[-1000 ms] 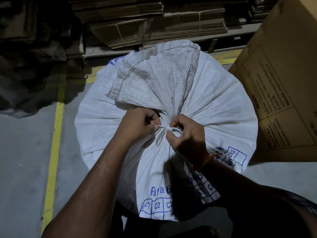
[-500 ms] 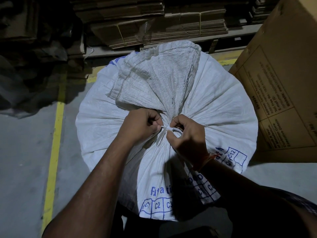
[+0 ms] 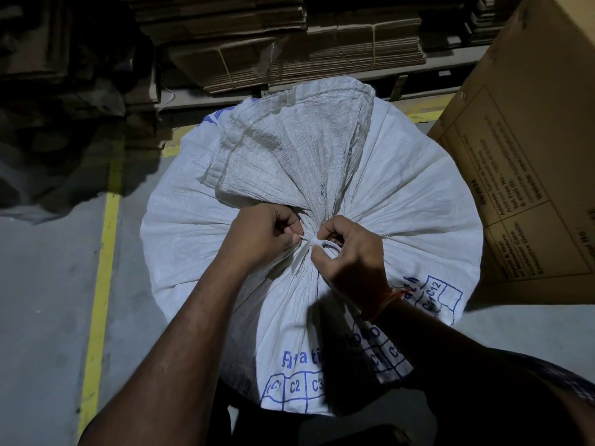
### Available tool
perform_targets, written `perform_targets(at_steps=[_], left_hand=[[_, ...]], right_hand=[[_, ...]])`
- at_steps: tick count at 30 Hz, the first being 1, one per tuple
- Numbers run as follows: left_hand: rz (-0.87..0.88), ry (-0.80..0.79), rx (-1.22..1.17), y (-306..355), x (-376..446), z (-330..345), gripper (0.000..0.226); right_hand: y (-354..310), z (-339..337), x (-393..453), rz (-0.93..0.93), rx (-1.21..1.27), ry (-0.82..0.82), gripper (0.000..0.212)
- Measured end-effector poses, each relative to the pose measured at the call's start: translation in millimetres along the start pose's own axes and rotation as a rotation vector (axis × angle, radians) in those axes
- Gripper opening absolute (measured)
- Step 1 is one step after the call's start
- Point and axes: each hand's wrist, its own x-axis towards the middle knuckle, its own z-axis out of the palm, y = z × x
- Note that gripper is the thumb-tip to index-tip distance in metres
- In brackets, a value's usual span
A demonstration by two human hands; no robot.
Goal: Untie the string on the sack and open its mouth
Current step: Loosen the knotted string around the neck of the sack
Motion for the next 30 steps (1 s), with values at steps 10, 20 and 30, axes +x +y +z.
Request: perform_targets(at_steps=[10, 20, 30], left_hand=[[0.04, -0.009, 0.031, 2.2, 0.1, 5.5, 0.005], [0.031, -0.009, -0.024, 4.4, -2.5, 0.0, 0.007], [0.023, -0.002, -0.003, 5.7, -4.6, -1.5, 0.008]], right_hand=[[-0.1, 0.2, -1.4, -0.002, 0.028, 0.005, 0.012], [-0.4, -1.1, -0.3, -0.009, 0.027, -0.006, 0.014], [-1.4, -1.7, -0.2, 0.008, 0.045, -0.019, 0.012]])
